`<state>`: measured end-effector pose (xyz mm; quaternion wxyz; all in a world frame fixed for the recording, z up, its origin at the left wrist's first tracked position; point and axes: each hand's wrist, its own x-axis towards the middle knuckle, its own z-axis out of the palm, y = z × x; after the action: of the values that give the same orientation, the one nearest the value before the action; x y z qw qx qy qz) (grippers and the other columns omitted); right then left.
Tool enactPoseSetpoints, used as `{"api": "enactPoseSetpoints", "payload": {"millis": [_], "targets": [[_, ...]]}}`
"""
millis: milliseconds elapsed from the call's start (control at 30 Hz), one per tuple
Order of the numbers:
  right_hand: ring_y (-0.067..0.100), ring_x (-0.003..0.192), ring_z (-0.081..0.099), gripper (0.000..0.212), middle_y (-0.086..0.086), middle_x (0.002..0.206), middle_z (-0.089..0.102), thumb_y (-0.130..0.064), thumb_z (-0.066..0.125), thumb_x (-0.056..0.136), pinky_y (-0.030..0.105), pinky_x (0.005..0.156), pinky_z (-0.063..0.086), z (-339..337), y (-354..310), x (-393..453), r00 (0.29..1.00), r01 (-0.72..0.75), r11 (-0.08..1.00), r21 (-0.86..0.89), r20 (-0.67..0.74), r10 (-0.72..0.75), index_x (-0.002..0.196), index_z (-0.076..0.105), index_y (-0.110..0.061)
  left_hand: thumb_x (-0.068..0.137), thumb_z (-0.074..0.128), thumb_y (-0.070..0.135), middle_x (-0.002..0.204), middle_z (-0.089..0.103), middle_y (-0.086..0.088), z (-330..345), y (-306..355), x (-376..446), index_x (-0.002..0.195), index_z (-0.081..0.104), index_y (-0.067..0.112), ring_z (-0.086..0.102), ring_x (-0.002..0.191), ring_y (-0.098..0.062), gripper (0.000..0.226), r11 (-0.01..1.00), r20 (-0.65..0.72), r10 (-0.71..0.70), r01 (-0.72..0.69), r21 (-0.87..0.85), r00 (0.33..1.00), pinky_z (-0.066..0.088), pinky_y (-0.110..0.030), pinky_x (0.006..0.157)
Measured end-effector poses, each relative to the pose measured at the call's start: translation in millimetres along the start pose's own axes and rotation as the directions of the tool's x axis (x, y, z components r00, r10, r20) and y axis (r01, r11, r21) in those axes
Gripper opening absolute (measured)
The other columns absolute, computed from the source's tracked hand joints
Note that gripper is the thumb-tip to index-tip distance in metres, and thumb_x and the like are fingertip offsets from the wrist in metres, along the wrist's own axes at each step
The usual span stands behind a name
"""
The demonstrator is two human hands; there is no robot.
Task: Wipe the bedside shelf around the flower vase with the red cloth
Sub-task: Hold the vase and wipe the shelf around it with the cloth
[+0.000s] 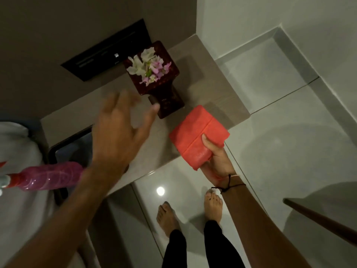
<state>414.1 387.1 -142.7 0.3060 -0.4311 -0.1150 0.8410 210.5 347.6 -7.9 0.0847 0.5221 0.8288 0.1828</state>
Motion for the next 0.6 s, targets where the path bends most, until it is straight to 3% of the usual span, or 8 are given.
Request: {"api": "enactPoseSetpoints", "payload": {"millis": [67,133,200,300,433,600], "targets": [[0.035,0.133,0.061,0.049,0.015,0.146,0.062,-0.021,0.061,0.098,0.048,0.102,0.059,2,4,7,1.000,0.007,1.000,0.014,-0.017,-0.006,0.146,0.049,-0.022,0.097,0.045,0.069,0.133,0.057,-0.021,-10,3,42,0.140,0.055,0.012,0.057,0.117,-0.036,0.073,0.975,-0.103,0.200,-0.188,0.114,0.974,0.047,-0.041,0.090],[0.035,0.133,0.060,0.053,0.016,0.146,0.061,-0.021,0.061,0.099,0.049,0.103,0.058,7,12,12,0.999,-0.007,0.999,0.046,-0.043,0.009,0.149,0.045,-0.020,0.092,0.042,0.077,0.159,0.039,-0.026,-6,7,81,0.160,0.037,0.018,0.040,0.146,-0.042,0.090,0.930,0.022,0.274,-0.271,0.247,0.961,0.039,-0.053,0.114],[0.034,0.133,0.061,0.057,0.014,0.146,0.063,-0.023,0.063,0.097,0.053,0.108,0.053,11,20,17,0.998,-0.005,0.997,0.080,-0.069,0.011,0.151,0.044,-0.018,0.084,0.037,0.086,0.172,0.012,-0.024,7,10,110,0.166,0.015,0.029,0.013,0.160,-0.040,0.102,0.900,0.231,0.256,-0.318,0.297,0.939,0.021,-0.061,0.125],[0.032,0.130,0.064,0.056,0.011,0.140,0.068,-0.026,0.064,0.095,0.053,0.111,0.051,16,31,21,0.996,0.002,0.993,0.118,-0.094,0.009,0.148,0.048,-0.019,0.079,0.034,0.090,0.174,-0.001,-0.021,28,2,128,0.166,0.003,0.038,0.001,0.161,-0.040,0.106,0.868,0.401,0.244,-0.383,0.315,0.883,0.015,-0.066,0.126],[0.032,0.129,0.065,0.059,0.012,0.140,0.068,-0.025,0.066,0.093,0.046,0.102,0.056,23,33,23,0.990,0.022,0.990,0.139,-0.142,-0.002,0.149,0.047,-0.018,0.089,0.033,0.081,0.174,0.007,-0.021,35,-10,139,0.165,0.009,0.041,0.013,0.159,-0.042,0.089,0.853,0.361,0.304,-0.421,0.309,0.881,0.023,-0.064,0.121],[0.033,0.136,0.058,0.057,0.015,0.147,0.060,-0.009,0.062,0.095,0.054,0.119,0.042,53,21,39,0.913,0.257,0.966,0.007,-0.328,-0.241,0.150,0.046,-0.012,0.090,0.030,0.080,0.175,0.007,-0.014,22,-24,180,0.161,0.004,0.052,0.018,0.156,-0.044,0.080,0.909,0.451,0.245,-0.366,0.201,0.858,0.019,-0.068,0.120]]}}
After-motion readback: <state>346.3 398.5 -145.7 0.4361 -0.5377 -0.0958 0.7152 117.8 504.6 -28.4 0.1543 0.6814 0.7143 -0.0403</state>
